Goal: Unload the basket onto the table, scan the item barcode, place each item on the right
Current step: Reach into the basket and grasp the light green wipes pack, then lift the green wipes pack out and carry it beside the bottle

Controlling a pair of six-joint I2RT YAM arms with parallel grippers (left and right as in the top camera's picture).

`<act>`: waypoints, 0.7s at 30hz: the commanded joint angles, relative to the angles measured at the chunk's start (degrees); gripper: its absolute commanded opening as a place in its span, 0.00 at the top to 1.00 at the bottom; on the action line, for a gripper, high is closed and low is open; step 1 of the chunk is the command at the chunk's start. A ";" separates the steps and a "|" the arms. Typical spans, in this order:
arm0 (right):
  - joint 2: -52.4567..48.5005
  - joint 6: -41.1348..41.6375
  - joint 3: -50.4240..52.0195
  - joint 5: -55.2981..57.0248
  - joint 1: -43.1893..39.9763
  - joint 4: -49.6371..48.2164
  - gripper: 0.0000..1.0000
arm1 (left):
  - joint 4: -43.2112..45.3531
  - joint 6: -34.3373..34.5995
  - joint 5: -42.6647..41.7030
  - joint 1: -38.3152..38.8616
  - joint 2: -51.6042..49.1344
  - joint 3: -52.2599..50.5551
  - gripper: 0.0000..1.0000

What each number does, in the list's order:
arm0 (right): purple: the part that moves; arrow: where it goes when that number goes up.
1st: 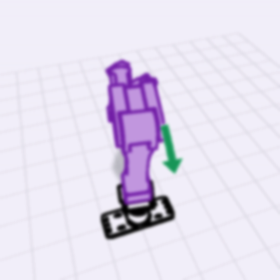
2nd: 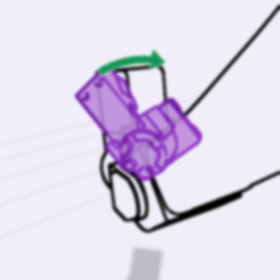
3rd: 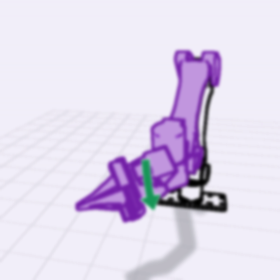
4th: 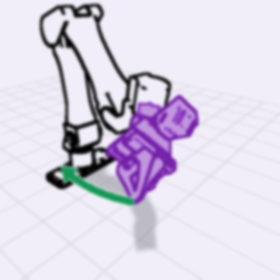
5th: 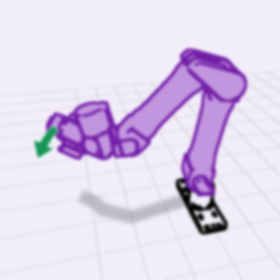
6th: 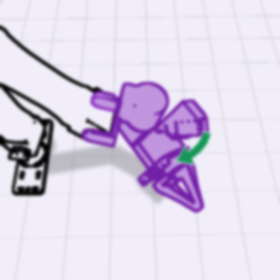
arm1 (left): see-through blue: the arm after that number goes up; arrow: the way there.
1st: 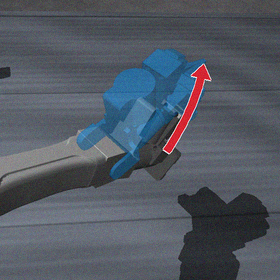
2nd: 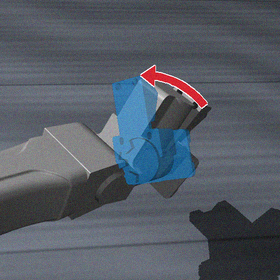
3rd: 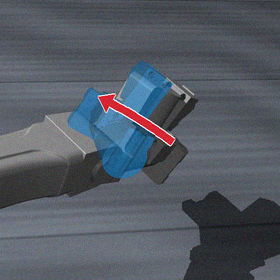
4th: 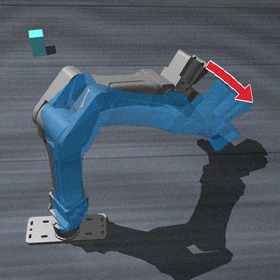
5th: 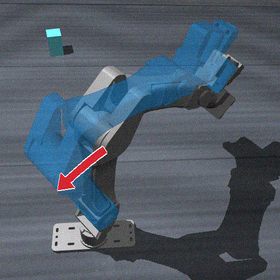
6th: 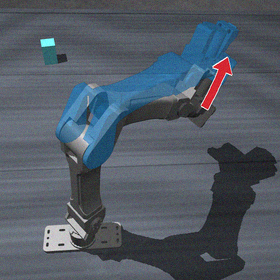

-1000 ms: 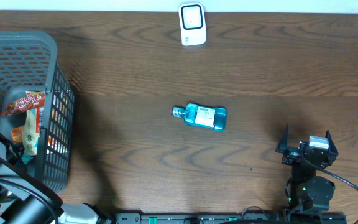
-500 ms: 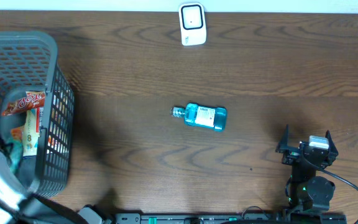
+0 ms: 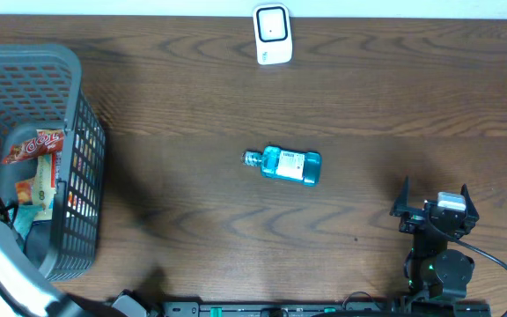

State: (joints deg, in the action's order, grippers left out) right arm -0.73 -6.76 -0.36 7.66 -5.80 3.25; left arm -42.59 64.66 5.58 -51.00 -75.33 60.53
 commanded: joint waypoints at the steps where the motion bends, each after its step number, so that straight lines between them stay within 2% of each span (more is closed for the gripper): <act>1: 0.09 -0.59 0.04 0.13 0.28 0.22 0.01 | -0.37 6.64 3.04 -0.09 -5.95 -1.99 0.17; 7: 0.09 -0.59 0.04 0.13 0.28 0.22 0.01 | 0.44 7.61 3.08 -0.11 -15.58 -1.99 0.17; 10: 0.09 -0.59 0.04 0.13 0.28 0.22 0.01 | 0.44 8.63 4.09 -0.11 -19.54 -1.99 0.33; 14: 0.09 -0.59 0.04 0.13 0.28 0.22 0.01 | 1.68 10.43 10.01 -0.09 -24.59 -2.21 0.42; 17: 0.09 -0.59 0.04 0.13 0.28 0.22 0.01 | 2.29 10.38 10.56 -0.09 -27.23 -2.25 0.75; 18: 0.09 -0.59 0.04 0.13 0.28 0.22 0.01 | 2.38 10.21 10.54 -0.09 -28.02 -2.25 0.92; 21: 0.09 -0.59 0.04 0.13 0.28 0.22 0.01 | 2.40 9.73 10.56 -0.09 -30.25 -2.25 0.92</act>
State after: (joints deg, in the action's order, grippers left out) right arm -0.73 -6.76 -0.36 7.66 -5.80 3.25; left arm -39.11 74.72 15.03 -50.72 -99.77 60.88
